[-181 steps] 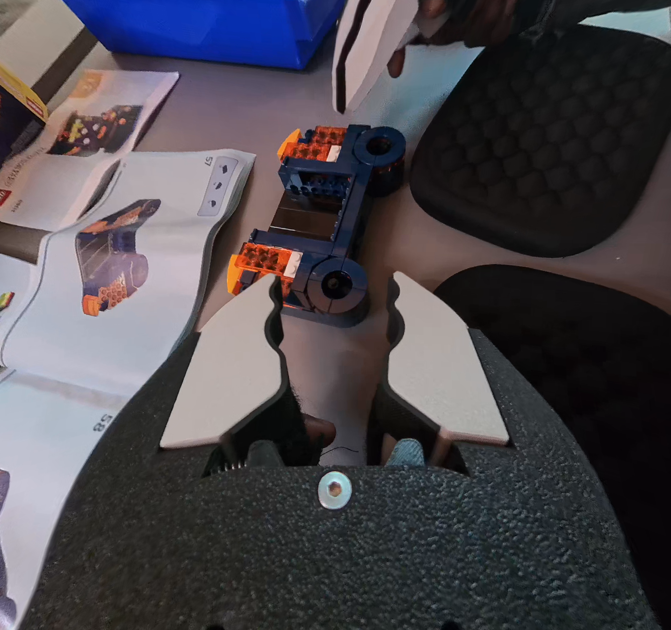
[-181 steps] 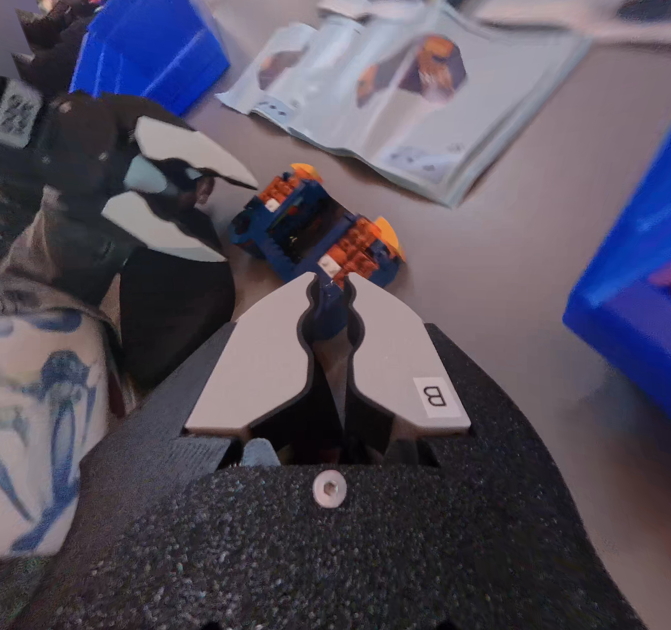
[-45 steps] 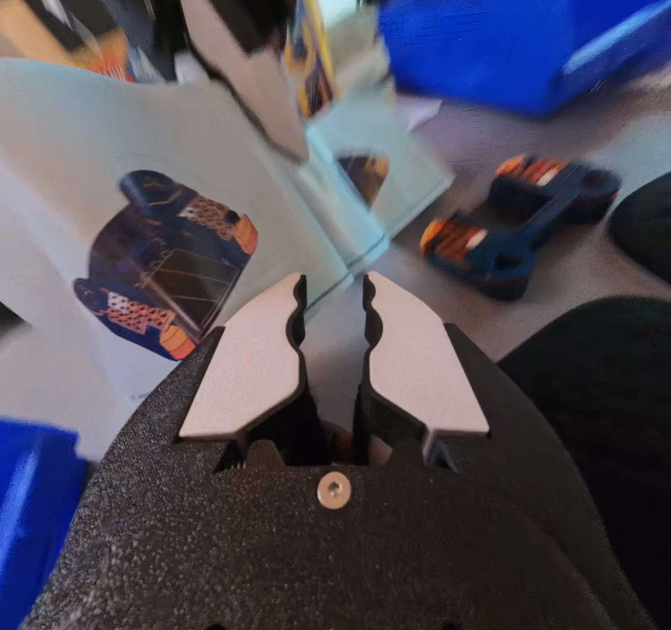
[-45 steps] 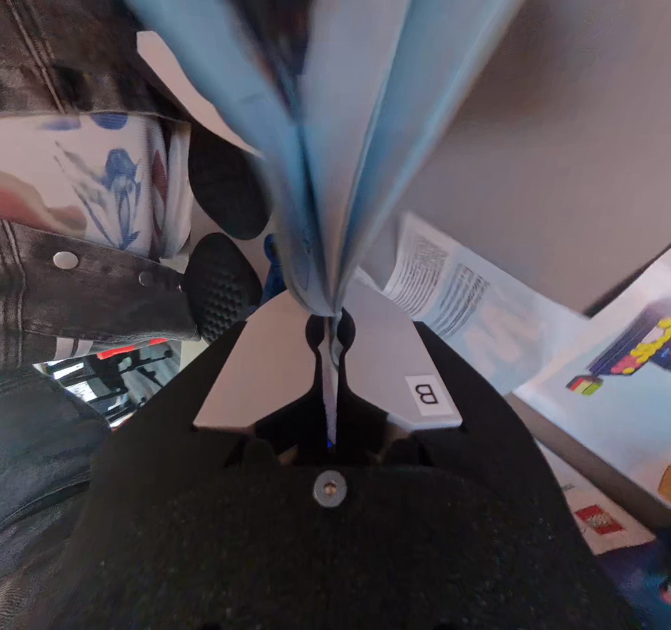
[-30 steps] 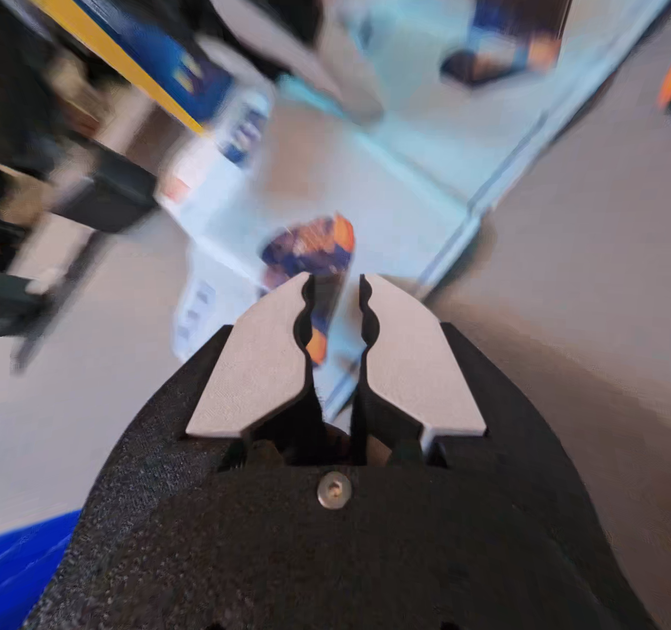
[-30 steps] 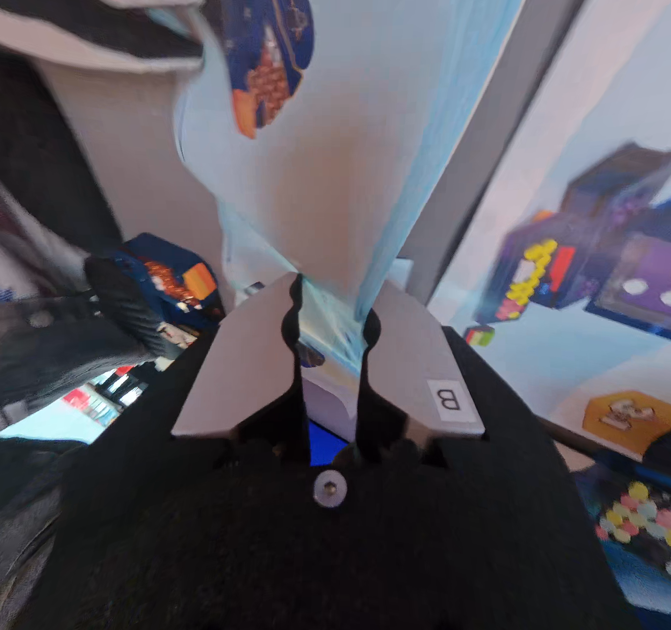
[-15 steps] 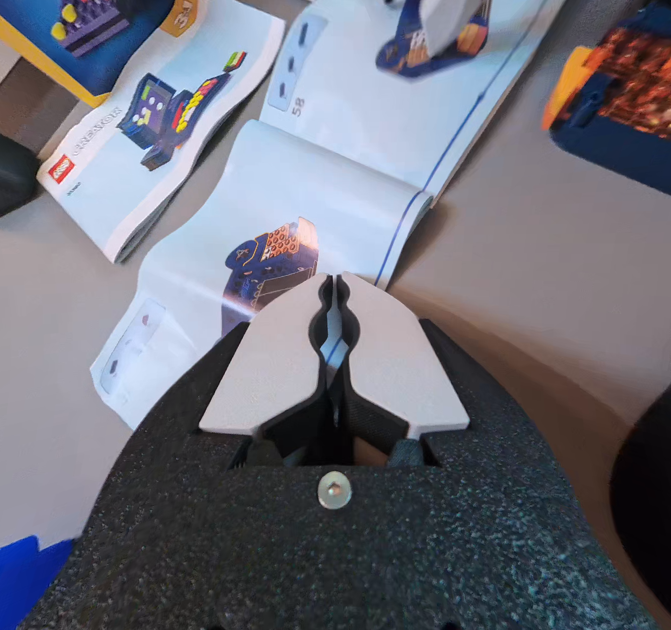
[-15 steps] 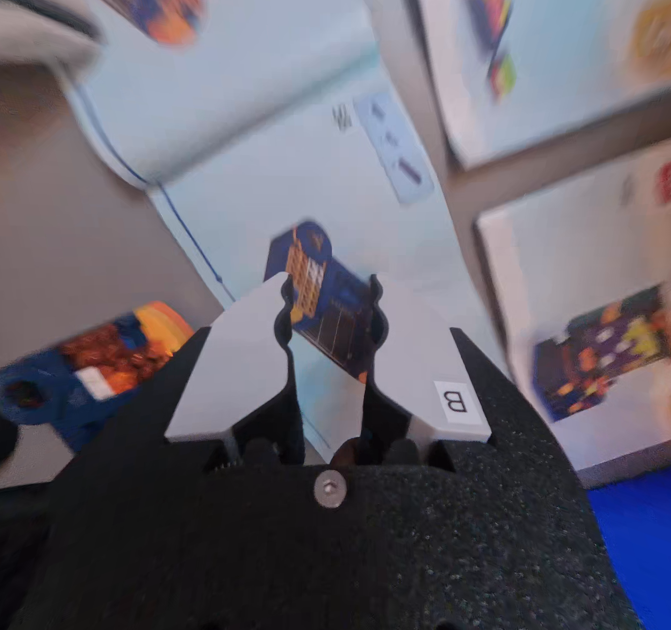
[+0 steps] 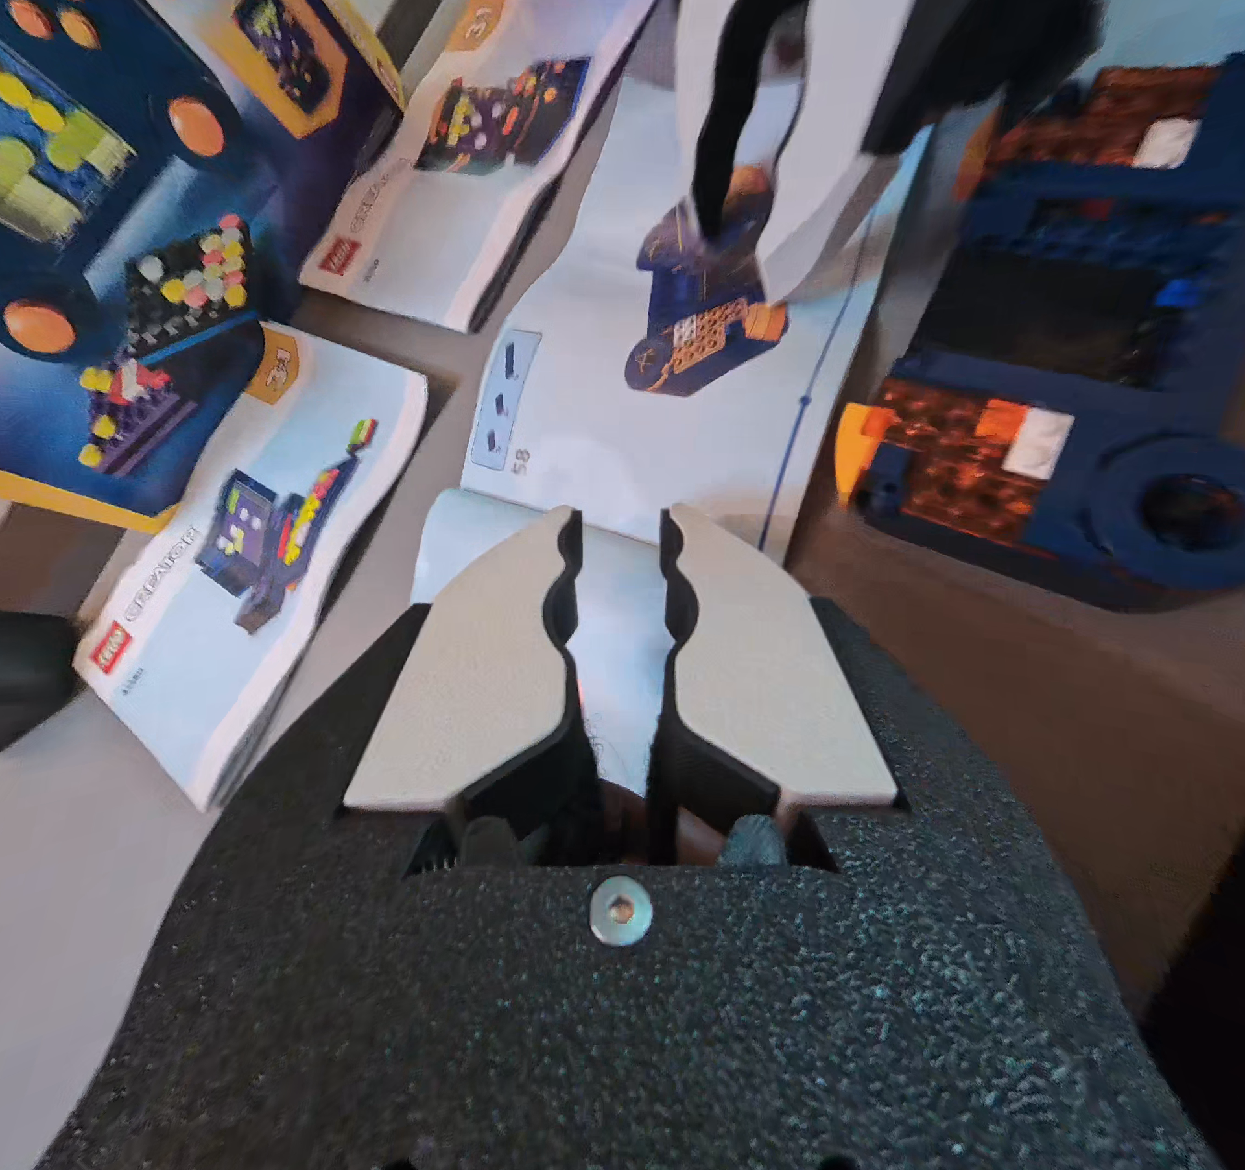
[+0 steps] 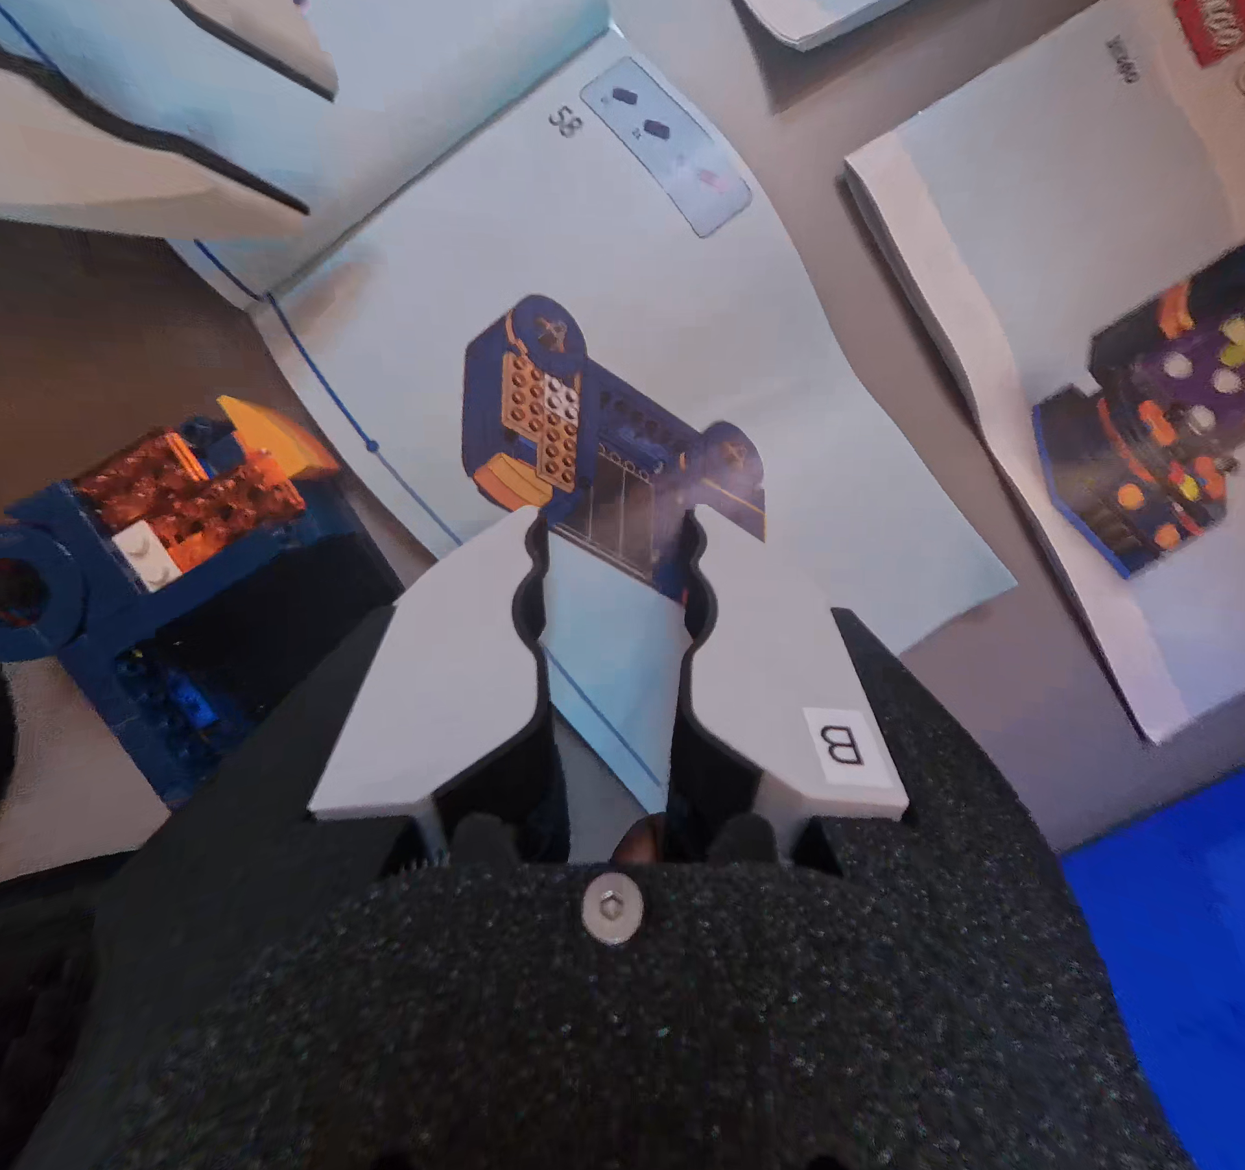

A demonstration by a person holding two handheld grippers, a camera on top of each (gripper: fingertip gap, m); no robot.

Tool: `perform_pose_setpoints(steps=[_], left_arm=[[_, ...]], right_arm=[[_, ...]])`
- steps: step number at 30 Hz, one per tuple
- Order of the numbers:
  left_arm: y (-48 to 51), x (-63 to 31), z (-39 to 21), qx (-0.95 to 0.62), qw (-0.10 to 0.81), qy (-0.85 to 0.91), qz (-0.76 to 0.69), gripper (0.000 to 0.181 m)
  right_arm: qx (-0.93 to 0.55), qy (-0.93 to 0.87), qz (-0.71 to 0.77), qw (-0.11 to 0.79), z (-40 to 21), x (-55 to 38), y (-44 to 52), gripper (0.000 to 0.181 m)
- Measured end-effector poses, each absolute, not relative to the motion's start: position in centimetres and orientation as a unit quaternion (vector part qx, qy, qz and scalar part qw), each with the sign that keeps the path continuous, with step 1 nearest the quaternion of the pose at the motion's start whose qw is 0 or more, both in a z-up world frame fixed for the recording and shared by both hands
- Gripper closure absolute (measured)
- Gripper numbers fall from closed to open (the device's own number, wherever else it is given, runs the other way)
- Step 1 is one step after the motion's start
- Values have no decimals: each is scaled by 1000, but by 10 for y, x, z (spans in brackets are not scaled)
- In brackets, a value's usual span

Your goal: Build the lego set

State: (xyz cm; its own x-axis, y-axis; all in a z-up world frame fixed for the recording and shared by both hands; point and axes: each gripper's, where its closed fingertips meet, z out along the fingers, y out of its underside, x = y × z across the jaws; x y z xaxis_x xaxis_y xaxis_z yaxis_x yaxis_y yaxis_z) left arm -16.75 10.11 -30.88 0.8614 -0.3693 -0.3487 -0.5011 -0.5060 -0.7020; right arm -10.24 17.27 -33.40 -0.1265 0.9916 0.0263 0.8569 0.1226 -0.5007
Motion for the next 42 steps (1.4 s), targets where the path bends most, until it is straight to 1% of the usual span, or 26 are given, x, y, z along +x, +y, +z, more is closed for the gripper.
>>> perform_pose_setpoints(steps=[3,4,8,11,23,28,31,34,42], left_arm=[[97,-167,-332,-882,400,244,57,168],[97,-165,-332,-877,414,239,52,171],[96,-163,-332,-870,415,257,73,174],[96,-162,-333,-864,425,259,75,176],[97,-162,-333,-854,432,273,95,176],[97,-162,-333,-854,433,274,95,176],[97,-162,-333,-853,433,274,96,176],[97,-162,-333,-853,433,275,97,176],[97,-162,-333,-852,433,276,97,176]], right_arm=[[-661,-695,148,242,-326,-88,182,142],[-674,-677,153,254,-324,-85,183,141],[-732,-614,173,240,-338,-69,187,125],[-744,-596,183,238,-338,-63,192,131],[-739,-598,185,249,-338,-62,192,131],[-722,-618,188,249,-338,-65,184,148],[-719,-621,188,250,-338,-66,183,151],[-715,-624,185,255,-338,-65,184,162],[-708,-631,181,262,-338,-66,184,172]])
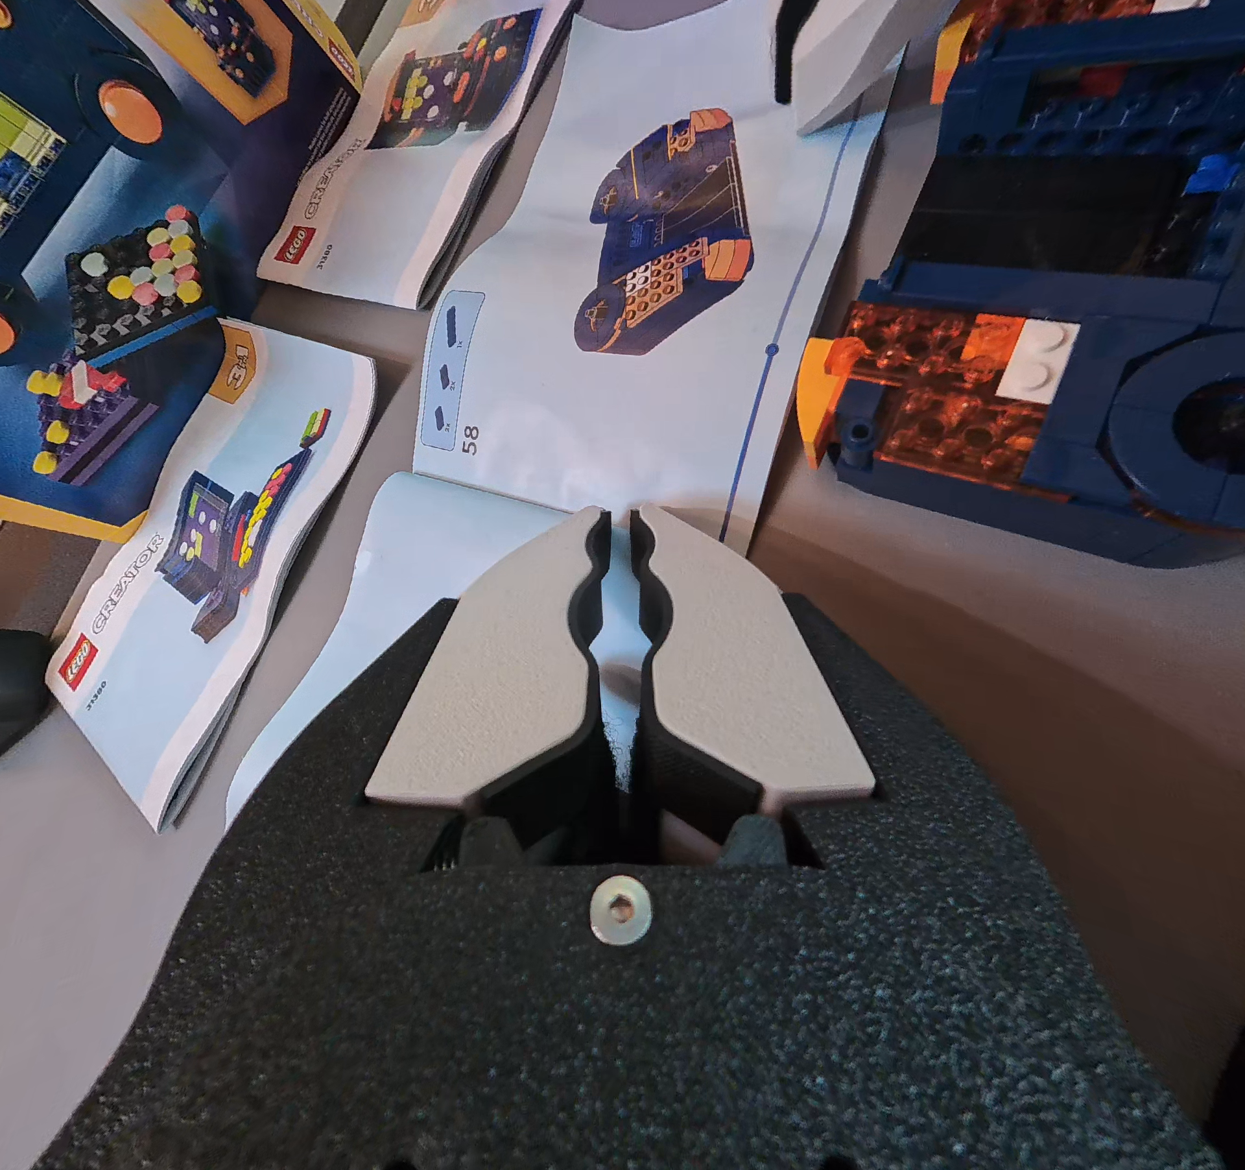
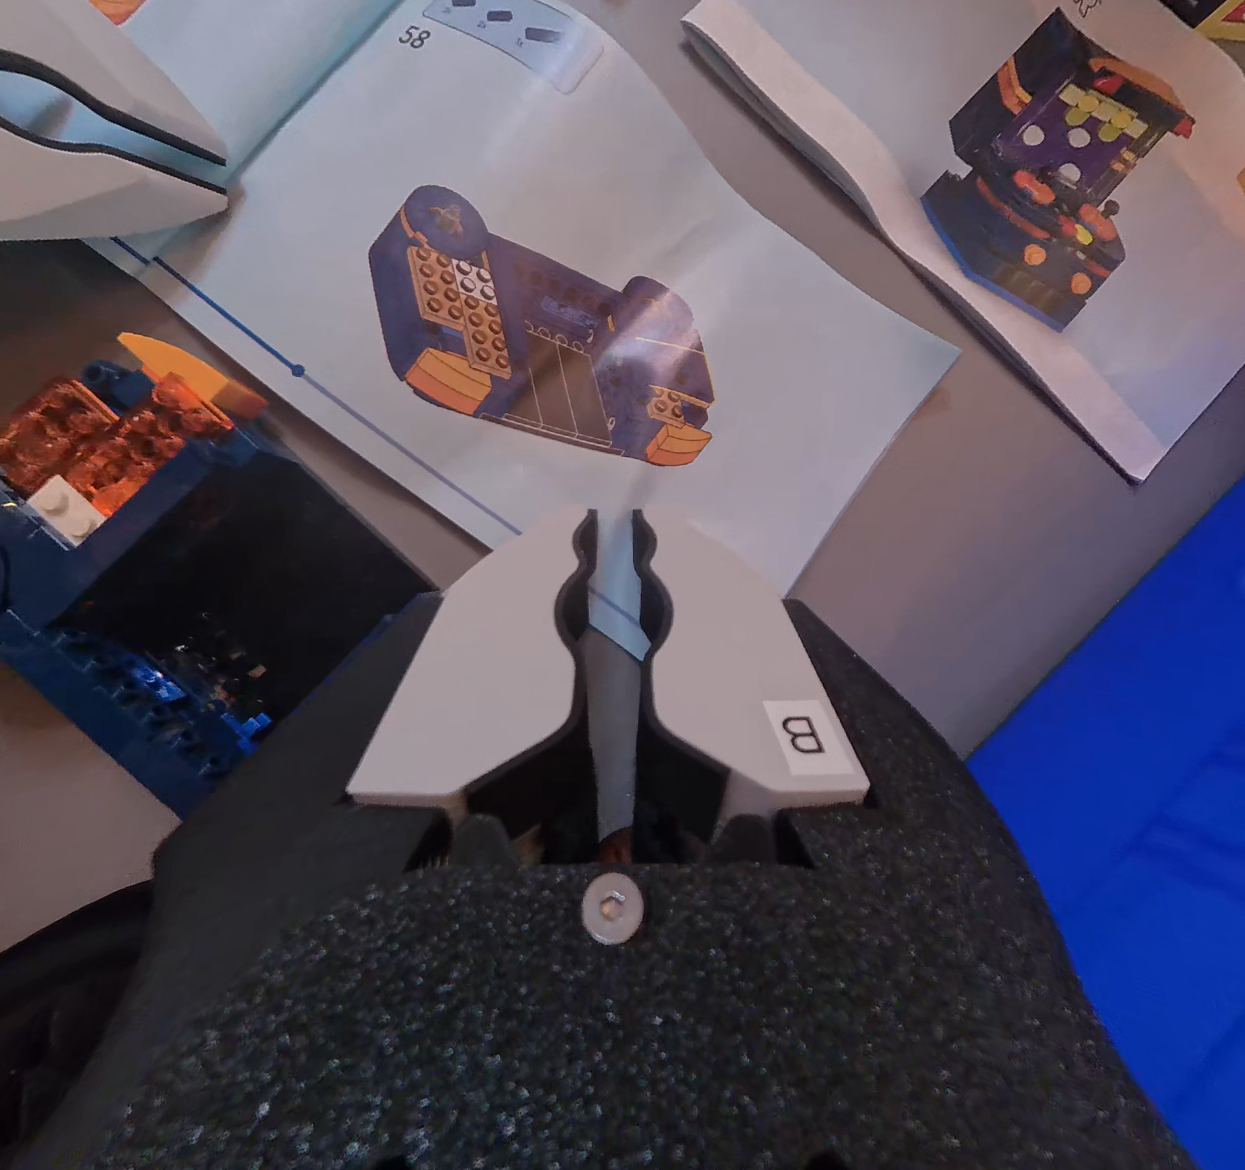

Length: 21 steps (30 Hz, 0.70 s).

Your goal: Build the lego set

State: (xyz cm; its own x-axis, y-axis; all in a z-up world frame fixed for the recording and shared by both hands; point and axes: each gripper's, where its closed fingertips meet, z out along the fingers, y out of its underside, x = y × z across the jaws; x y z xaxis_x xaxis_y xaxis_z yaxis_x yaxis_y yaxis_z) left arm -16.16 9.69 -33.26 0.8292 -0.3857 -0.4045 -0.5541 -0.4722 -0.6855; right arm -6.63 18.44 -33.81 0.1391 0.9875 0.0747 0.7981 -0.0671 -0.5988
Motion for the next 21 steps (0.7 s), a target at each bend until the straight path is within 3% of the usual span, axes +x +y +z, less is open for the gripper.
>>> perform_pose_setpoints(steps=[12,21], left_arm=[[97,-161,-333,-851,434,278,99,177],[97,-161,-333,-851,434,279,100,177]], right_arm=[[-704,-631,190,266,-338,-68,184,181],[-708,-622,222,251,-337,-72,178,170]])
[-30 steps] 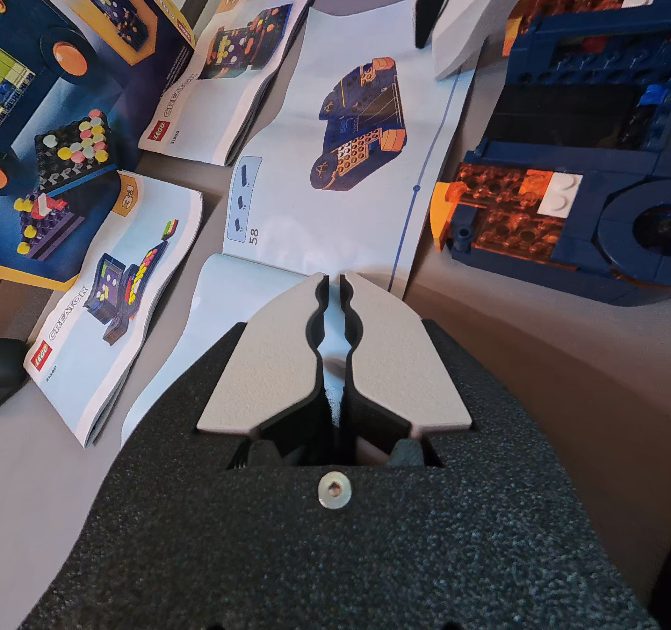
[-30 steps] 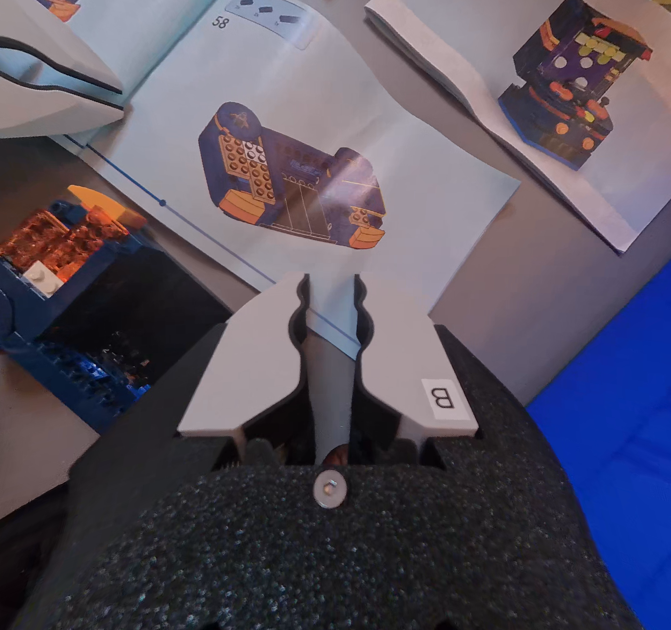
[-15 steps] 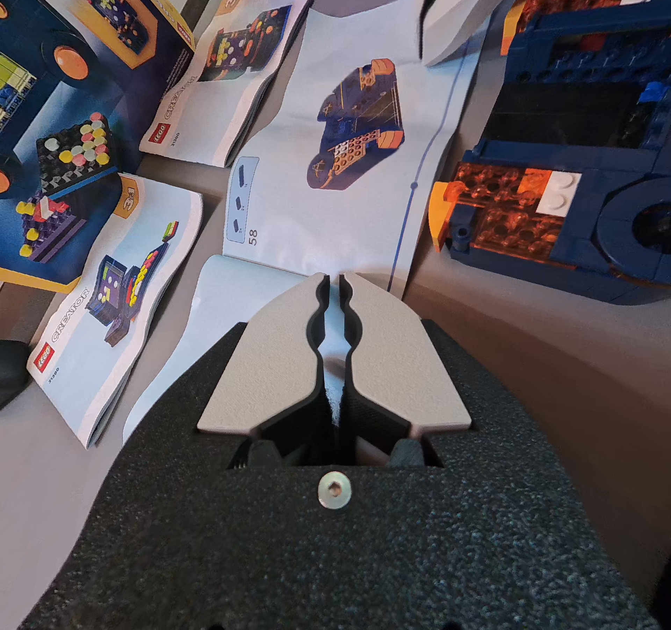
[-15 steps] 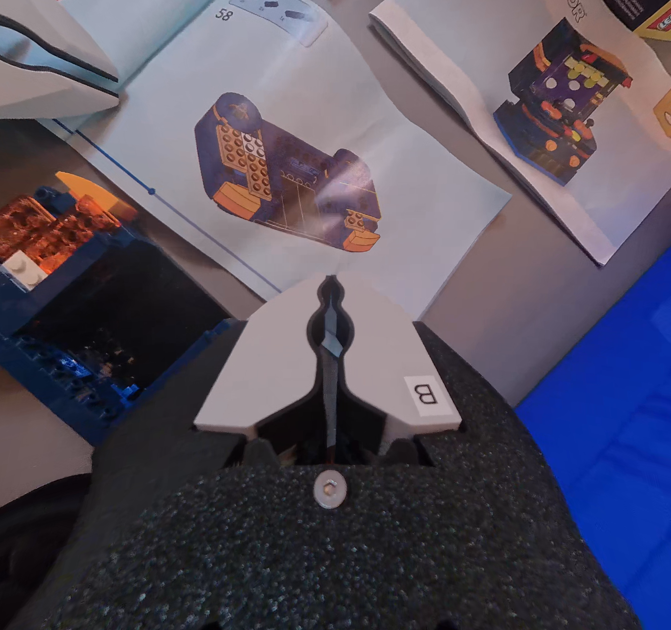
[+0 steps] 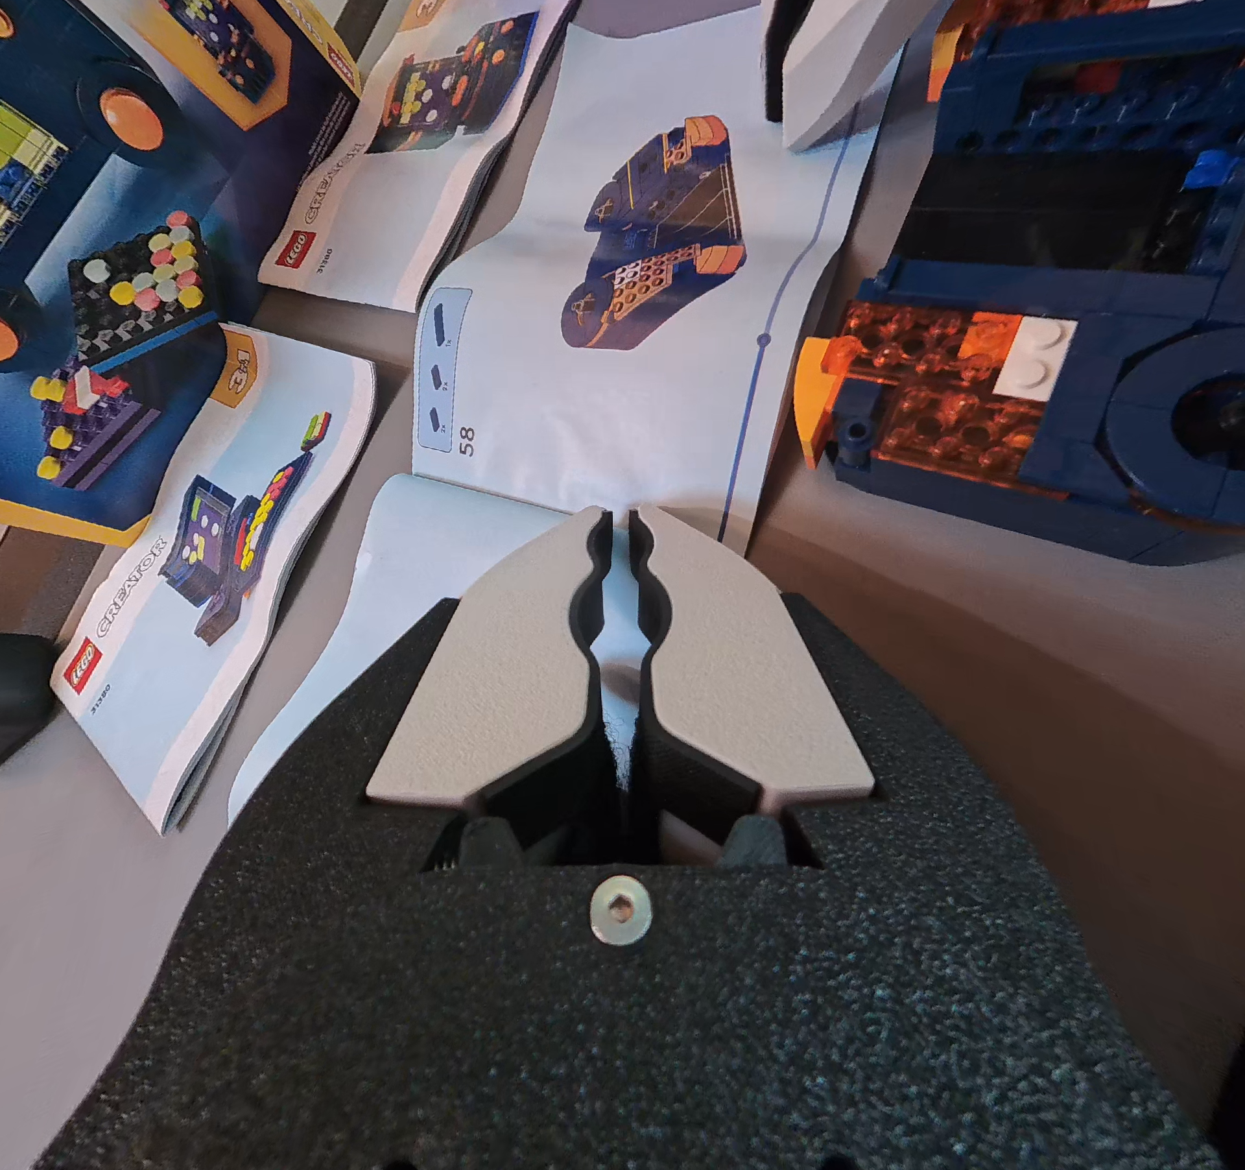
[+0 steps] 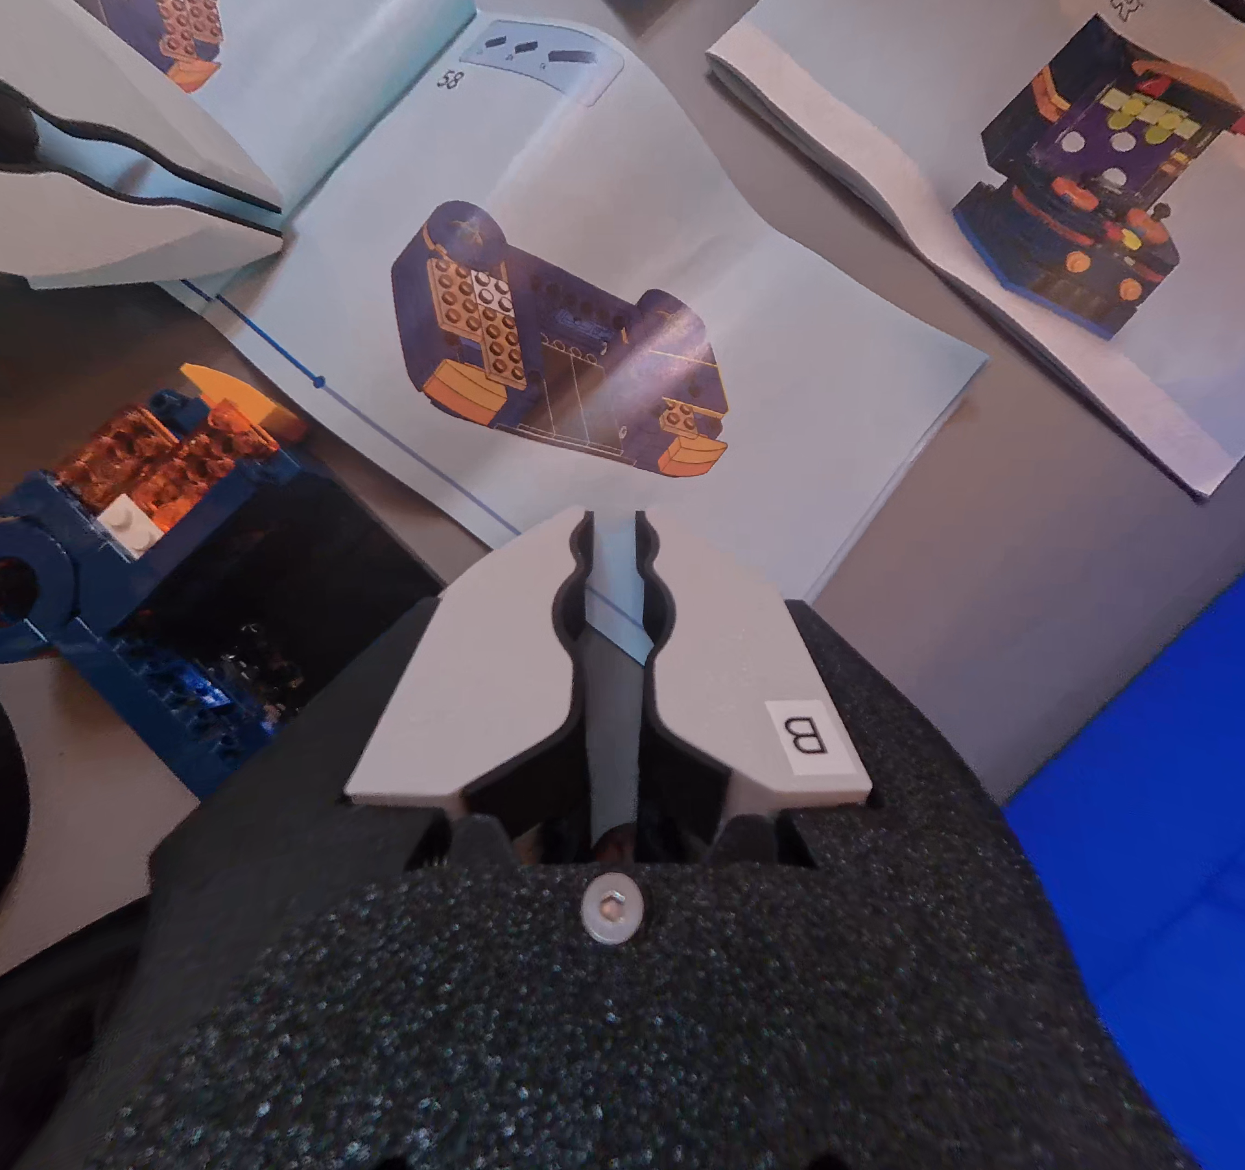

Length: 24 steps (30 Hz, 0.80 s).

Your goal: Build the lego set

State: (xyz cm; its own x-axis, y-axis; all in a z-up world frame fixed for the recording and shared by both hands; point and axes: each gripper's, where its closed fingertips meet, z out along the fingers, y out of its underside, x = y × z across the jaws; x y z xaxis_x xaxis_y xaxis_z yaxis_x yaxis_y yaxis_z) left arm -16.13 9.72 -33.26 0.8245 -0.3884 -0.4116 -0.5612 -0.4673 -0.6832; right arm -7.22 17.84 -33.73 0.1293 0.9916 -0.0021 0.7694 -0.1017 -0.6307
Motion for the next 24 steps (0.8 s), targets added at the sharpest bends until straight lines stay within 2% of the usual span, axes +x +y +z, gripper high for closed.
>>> perform_pose_setpoints(steps=[7,11,15,19,24], left_arm=[[97,-161,-333,-850,435,280,101,177],[98,-162,-328,-840,437,296,128,168],[98,-153,-320,-823,441,322,152,164],[99,-148,-331,-831,436,317,135,171],[100,-148,-331,-833,441,310,125,172]], right_arm=[[-707,-617,243,244,-336,-75,175,156],[-692,-615,247,287,-326,-79,183,141],[-668,-609,291,314,-314,-88,180,150],[-690,-620,243,283,-336,-81,186,146],[-702,-612,235,280,-337,-78,189,149]])
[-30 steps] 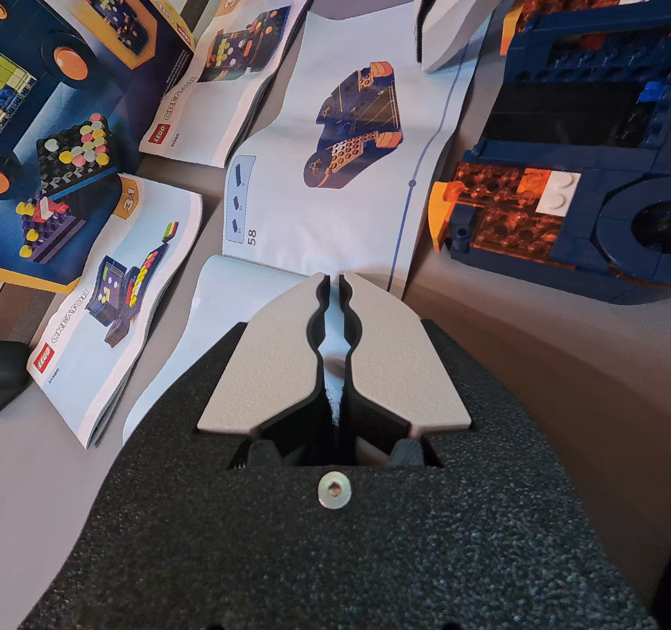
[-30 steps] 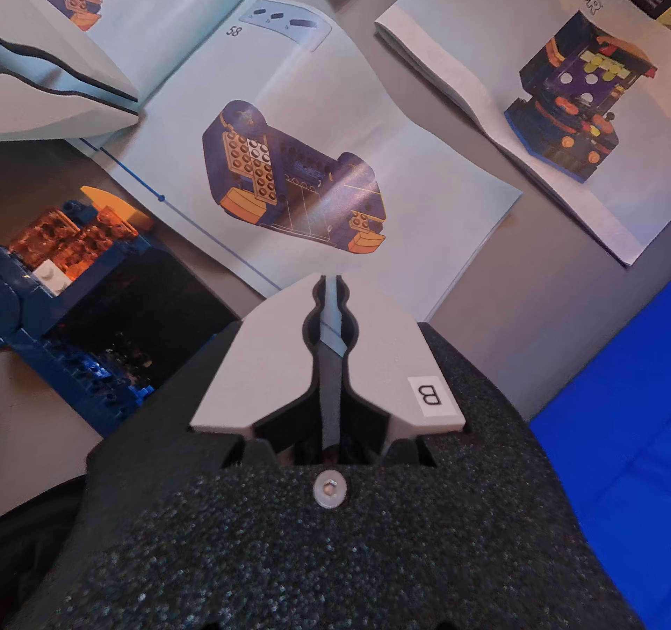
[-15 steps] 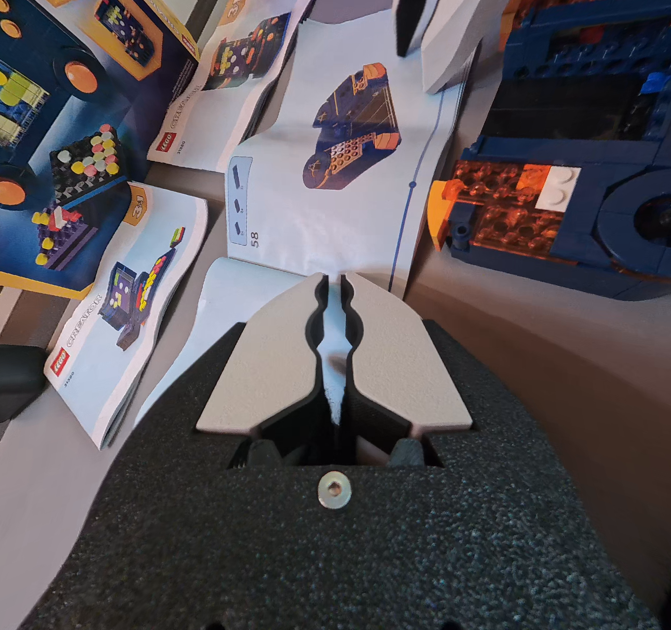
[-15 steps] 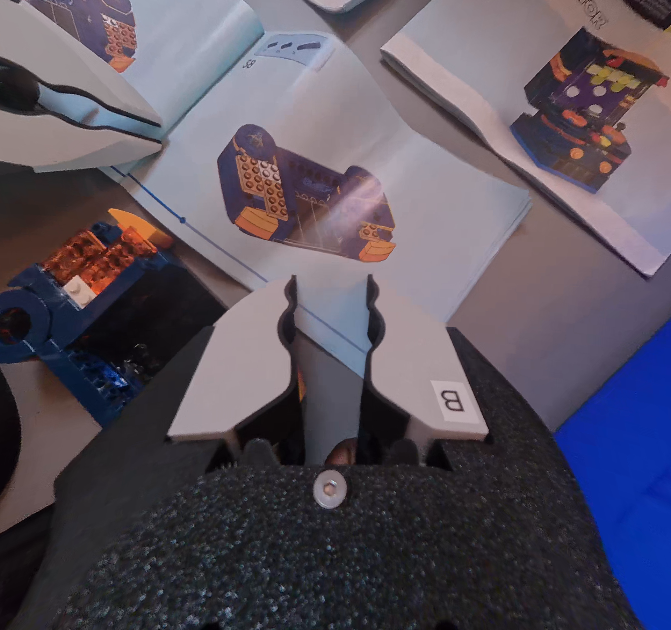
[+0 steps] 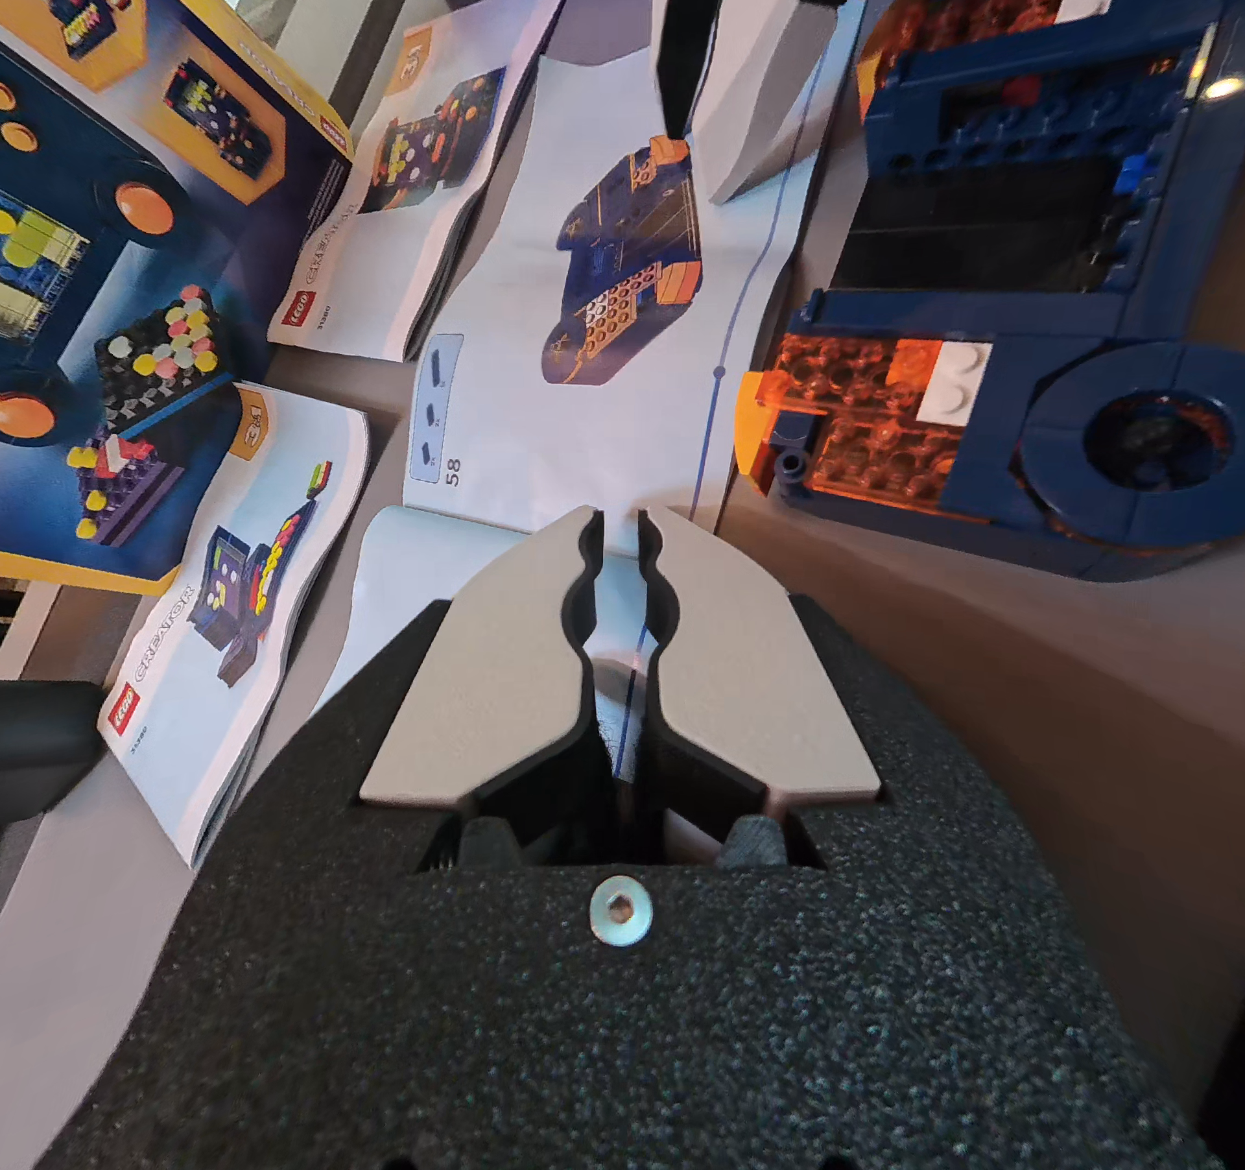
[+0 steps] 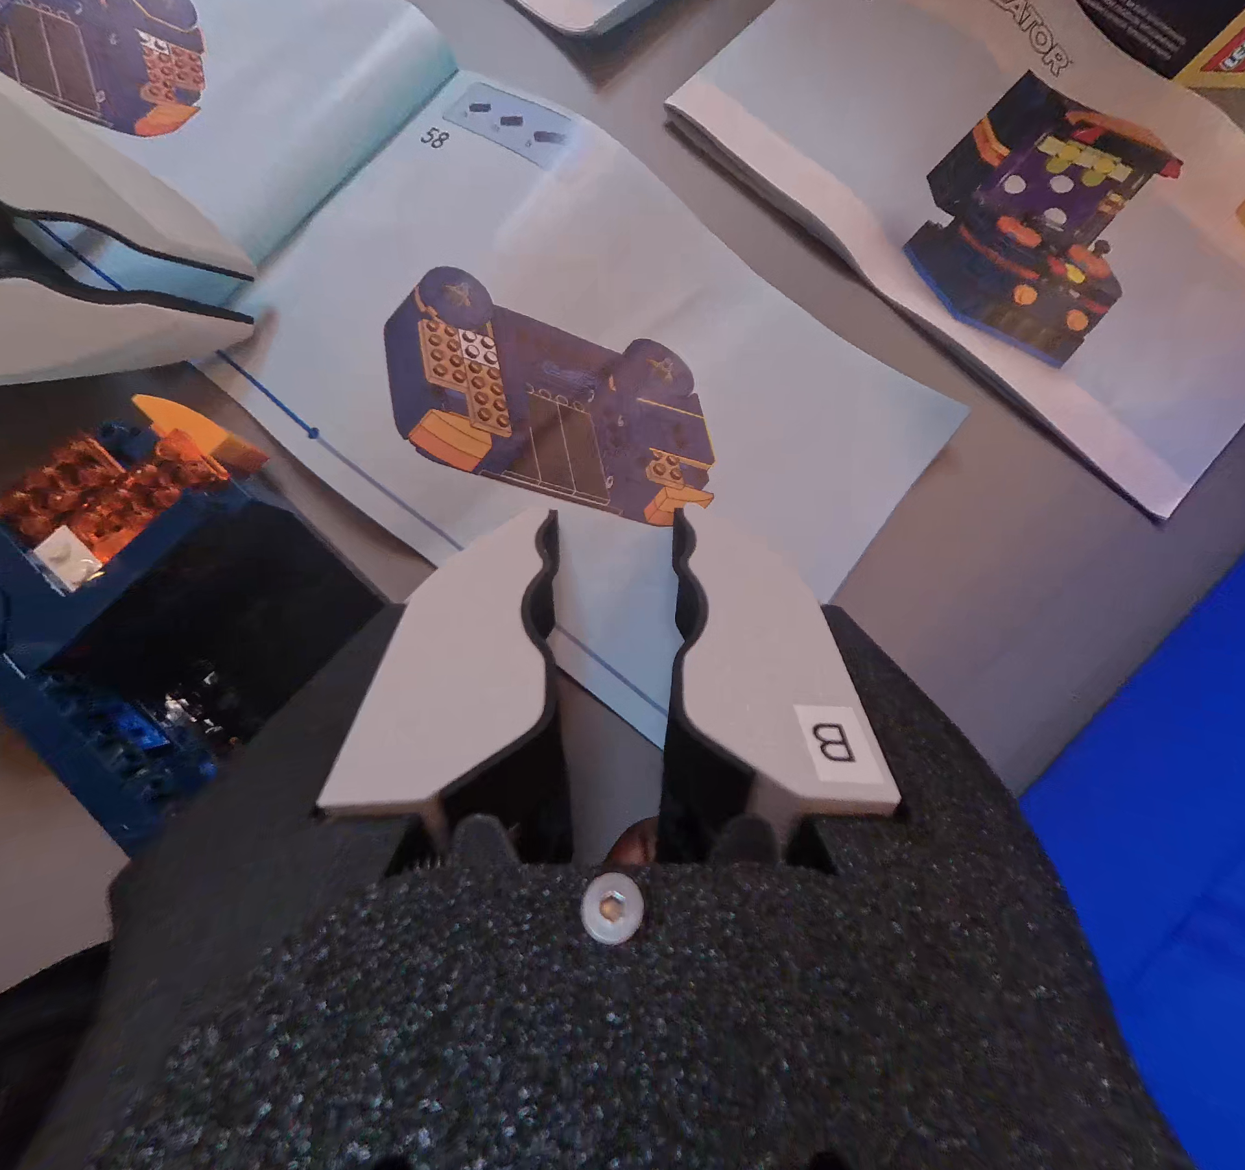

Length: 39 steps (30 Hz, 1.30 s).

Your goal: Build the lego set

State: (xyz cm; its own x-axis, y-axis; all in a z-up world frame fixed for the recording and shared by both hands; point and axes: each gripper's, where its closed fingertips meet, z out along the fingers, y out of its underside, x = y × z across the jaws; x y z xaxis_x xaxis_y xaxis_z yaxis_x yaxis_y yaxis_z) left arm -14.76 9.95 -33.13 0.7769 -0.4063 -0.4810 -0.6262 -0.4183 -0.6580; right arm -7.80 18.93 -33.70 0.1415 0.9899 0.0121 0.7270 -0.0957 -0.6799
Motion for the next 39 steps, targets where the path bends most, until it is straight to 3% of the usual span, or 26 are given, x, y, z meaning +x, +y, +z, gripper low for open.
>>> perform_pose_setpoints(steps=[36,39], left_arm=[[100,-138,-332,-833,442,309,125,173],[103,-140,-325,-835,453,292,114,165]], right_arm=[[-698,-627,218,270,-337,-69,193,150],[-698,-635,208,259,-335,-69,193,150]])
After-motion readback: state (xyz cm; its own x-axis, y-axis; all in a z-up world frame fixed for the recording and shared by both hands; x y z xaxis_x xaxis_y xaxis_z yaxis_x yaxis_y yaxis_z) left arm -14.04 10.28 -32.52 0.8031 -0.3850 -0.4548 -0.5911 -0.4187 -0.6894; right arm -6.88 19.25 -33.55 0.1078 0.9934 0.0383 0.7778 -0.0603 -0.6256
